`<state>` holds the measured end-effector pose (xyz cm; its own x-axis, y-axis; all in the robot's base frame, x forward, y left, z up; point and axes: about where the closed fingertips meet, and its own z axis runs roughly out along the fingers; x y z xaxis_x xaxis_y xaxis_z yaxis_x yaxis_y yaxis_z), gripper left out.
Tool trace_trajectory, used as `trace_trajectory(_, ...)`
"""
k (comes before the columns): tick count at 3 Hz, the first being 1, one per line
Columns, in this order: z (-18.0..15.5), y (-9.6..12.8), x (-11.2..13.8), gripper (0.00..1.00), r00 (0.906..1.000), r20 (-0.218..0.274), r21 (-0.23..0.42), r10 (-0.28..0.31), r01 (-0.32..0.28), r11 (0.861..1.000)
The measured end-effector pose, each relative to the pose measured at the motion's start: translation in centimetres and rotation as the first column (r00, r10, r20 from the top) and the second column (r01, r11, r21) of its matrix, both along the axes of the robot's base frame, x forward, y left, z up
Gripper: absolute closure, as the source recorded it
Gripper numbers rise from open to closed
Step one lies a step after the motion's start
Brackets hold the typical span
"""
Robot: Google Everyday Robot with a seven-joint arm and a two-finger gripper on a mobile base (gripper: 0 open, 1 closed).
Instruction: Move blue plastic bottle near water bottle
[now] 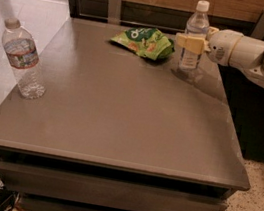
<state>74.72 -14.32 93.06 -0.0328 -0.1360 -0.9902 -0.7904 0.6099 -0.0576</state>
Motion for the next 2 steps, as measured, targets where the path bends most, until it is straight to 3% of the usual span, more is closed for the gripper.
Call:
trace_trajectory(1,4.7,0.7,-2.7,1.00,0.9986,0.044,-0.005,-0.030,0.030,1.000)
trace_trajectory(2,6.2,3.3,-7.2,1.00,0.9971,0.060,0.037,-0.046,0.044,0.998)
